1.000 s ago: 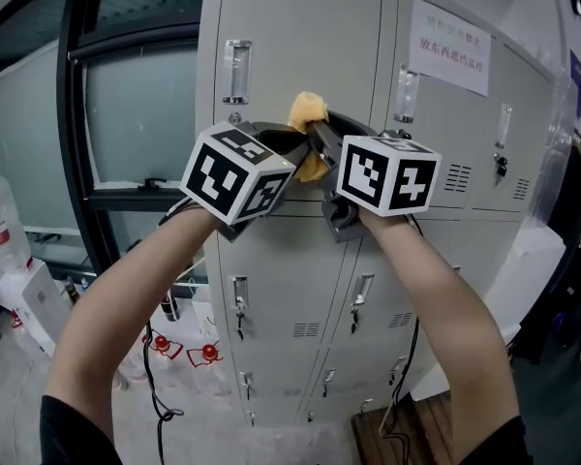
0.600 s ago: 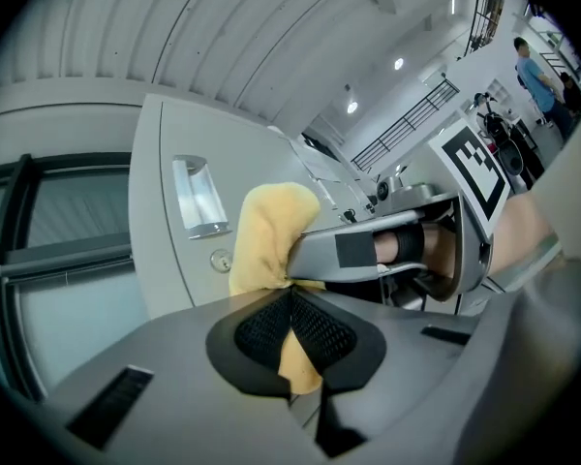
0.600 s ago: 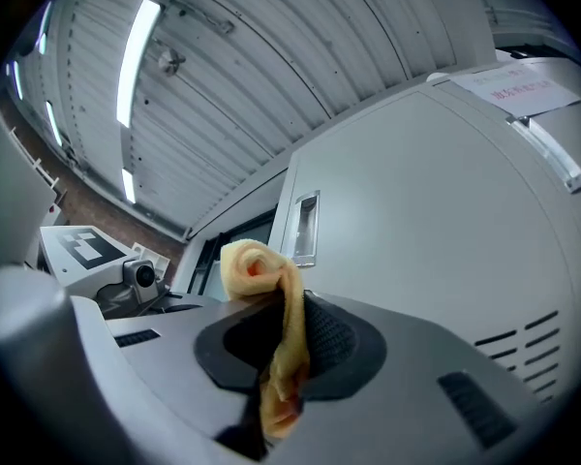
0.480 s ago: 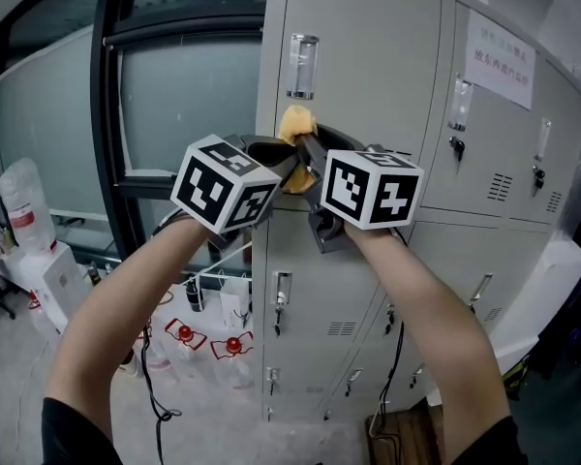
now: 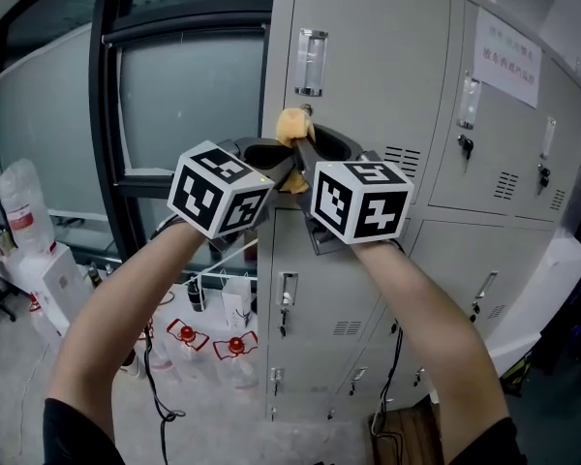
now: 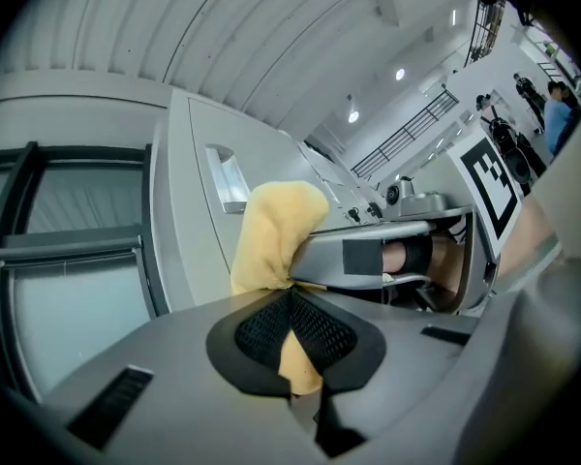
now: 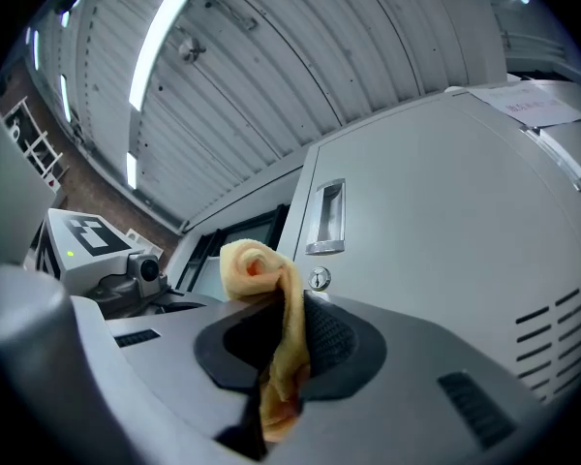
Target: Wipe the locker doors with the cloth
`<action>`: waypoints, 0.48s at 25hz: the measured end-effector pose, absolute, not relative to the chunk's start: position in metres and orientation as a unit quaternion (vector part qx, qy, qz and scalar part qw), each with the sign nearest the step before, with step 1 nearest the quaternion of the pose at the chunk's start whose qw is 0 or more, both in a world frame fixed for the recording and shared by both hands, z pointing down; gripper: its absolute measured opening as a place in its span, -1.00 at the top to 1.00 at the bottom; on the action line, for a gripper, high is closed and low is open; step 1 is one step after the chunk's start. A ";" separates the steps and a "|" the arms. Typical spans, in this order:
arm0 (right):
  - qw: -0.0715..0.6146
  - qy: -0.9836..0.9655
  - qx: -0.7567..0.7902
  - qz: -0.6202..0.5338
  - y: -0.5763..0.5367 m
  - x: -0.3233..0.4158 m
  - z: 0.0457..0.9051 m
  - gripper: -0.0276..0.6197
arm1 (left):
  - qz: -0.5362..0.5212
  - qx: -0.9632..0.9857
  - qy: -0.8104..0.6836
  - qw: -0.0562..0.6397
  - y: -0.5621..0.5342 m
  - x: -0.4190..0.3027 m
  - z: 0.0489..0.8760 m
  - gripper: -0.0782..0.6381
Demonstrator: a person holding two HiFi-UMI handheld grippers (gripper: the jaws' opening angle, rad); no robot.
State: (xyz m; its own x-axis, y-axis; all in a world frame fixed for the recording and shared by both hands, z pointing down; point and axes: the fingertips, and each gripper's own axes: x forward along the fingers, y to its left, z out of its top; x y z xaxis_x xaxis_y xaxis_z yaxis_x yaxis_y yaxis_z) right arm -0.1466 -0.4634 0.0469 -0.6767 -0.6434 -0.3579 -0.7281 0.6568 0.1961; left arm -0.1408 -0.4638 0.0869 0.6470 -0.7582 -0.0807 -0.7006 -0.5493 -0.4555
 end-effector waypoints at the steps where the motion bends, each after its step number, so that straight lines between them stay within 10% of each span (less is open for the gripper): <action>1: 0.130 0.899 -0.383 0.168 -0.463 -0.147 0.047 0.70 | -0.059 -0.880 0.413 0.228 -0.464 -0.141 0.087 0.73; 12: 0.119 0.897 -0.386 0.179 -0.464 -0.141 0.050 0.70 | -0.055 -0.884 0.410 0.217 -0.465 -0.135 0.089 0.73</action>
State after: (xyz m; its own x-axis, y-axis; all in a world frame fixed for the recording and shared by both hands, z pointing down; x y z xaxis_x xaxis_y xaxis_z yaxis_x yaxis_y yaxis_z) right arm -0.1414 -0.4640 0.0498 -0.6729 -0.6505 -0.3523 -0.7358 0.6375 0.2284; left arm -0.1345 -0.4652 0.0895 0.6583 -0.7485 -0.0800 -0.7003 -0.5700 -0.4297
